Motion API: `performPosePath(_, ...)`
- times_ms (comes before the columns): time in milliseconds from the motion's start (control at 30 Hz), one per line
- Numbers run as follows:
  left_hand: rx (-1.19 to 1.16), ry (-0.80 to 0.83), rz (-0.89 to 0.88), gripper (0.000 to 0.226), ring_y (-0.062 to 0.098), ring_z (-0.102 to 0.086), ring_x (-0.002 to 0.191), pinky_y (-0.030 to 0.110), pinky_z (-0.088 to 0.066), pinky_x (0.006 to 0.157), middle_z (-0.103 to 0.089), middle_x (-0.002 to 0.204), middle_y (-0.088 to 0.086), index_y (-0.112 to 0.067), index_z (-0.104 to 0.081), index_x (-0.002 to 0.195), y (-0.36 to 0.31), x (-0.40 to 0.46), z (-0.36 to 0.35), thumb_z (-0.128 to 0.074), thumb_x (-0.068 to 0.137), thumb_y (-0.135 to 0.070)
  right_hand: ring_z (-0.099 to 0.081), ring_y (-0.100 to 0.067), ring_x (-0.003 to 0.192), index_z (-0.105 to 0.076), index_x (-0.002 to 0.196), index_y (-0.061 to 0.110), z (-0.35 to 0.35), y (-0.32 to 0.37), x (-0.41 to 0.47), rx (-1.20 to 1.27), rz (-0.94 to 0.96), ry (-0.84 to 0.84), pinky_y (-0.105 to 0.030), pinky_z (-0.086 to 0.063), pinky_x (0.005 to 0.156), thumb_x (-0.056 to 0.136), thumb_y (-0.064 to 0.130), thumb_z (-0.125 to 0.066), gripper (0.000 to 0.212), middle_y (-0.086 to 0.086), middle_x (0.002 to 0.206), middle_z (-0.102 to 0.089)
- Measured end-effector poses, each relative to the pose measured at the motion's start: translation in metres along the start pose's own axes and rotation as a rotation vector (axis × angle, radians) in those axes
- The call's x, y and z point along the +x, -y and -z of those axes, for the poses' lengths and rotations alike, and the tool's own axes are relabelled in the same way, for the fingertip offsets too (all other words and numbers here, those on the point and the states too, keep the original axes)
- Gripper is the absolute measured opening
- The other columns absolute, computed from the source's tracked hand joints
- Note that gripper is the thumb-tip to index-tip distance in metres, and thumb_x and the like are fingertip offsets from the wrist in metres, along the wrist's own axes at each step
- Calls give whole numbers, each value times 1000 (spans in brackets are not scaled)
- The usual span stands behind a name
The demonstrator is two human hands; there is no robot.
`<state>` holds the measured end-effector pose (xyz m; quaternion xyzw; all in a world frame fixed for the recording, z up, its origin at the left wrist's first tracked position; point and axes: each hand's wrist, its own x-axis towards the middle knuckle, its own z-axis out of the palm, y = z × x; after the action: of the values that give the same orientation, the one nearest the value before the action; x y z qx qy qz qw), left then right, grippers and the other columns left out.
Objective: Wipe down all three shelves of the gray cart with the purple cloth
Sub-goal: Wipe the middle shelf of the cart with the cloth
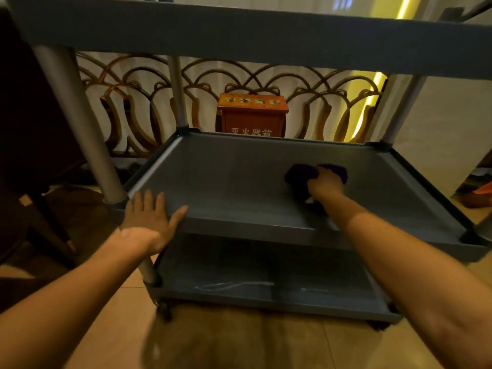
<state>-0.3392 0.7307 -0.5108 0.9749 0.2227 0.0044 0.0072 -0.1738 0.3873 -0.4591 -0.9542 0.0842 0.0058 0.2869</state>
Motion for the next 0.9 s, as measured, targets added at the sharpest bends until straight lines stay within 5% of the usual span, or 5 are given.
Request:
performPosePath(200, -45, 133, 16, 120, 35, 13, 153, 49, 4, 124, 10, 167, 14, -21, 7, 159, 4, 9, 3, 7, 64, -94, -53, -38, 125, -59, 134, 10, -70, 66, -15, 47, 45, 0, -48, -38, 112, 102, 49, -34, 56, -19, 138, -57)
performPosePath(333, -125, 55, 0, 114, 33, 8, 154, 46, 5, 123, 7, 168, 14, -17, 5, 160, 3, 7, -3, -2, 73, -91, -52, -38, 128, -61, 132, 9, -125, 144, -50, 49, 240, 164, -45, -42, 109, 104, 38, -40, 45, -19, 139, -57)
performPosePath(500, -937, -223, 112, 105, 26, -9, 154, 42, -8, 124, -5, 169, 9, -16, -9, 160, 21, 28, 6, -34, 81, -81, -55, -37, 124, -65, 127, 12, -149, 174, -77, 101, 426, 210, -42, -45, 105, 102, 27, -45, 35, -17, 134, -62)
performPosePath(700, -892, -276, 36, 76, 31, -26, 147, 35, -20, 109, -20, 165, 10, -19, -21, 157, 27, 31, 20, -36, 97, -63, -64, -29, 107, -68, 126, 18, -115, 163, -115, 474, 512, 666, -41, -53, 90, 94, 8, -57, 35, -15, 123, -69)
performPosePath(900, -1126, -66, -243, 61, 3, -67, 85, 33, -47, 75, -72, 94, -12, -52, -65, 107, -10, -48, 79, -40, 70, -94, -66, -23, 110, -70, 120, 16, -52, 117, -152, 820, 663, 587, -39, -54, 98, 90, 2, -62, 34, -8, 117, -72)
